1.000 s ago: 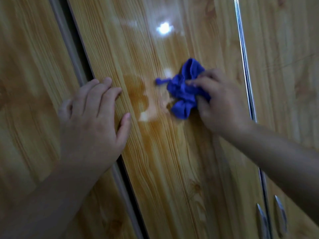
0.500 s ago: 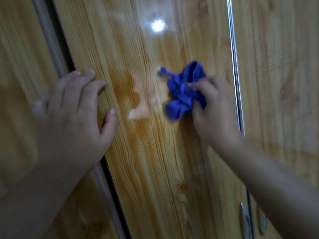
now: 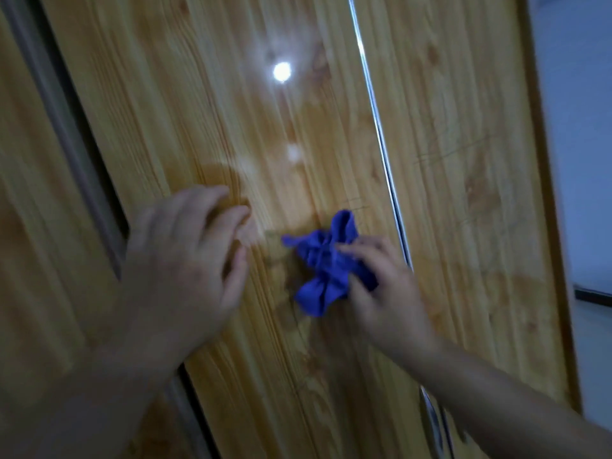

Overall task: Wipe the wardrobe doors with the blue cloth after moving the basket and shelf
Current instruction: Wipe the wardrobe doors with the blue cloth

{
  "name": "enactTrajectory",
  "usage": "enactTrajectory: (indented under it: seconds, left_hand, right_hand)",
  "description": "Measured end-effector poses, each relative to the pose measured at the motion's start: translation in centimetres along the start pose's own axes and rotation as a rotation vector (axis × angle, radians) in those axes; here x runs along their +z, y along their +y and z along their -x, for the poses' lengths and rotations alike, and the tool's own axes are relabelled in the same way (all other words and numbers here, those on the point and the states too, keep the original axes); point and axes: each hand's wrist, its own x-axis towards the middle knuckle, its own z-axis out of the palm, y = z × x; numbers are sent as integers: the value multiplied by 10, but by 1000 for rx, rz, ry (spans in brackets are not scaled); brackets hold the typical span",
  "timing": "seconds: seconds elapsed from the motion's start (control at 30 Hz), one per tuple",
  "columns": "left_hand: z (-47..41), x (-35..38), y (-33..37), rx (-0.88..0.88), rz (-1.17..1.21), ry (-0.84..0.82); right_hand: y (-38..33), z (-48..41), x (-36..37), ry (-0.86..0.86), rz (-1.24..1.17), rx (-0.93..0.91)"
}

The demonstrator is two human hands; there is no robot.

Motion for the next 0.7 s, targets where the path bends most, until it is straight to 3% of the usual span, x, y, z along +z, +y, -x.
enactTrajectory:
  seconds: [0.17,0.33,0.47,0.57,0.7]
  left_hand:
    - [-17,16,35,43,-7,-105]
    - [-14,28,36,14,-73,-124]
    - [-12,33,38,-6,-90,-119]
    - [-11,35,38,-5,-88,-122]
    - [-9,34,38,-1,-93,-124]
  right_hand:
    - [15,-84,-40,275,80,80]
    - [25,-123,-31,209,224,103]
    - [20,-92,-6,225,263,35]
    - [9,-20,20,114,215,-21]
    - [3,93,54,-189,109,22]
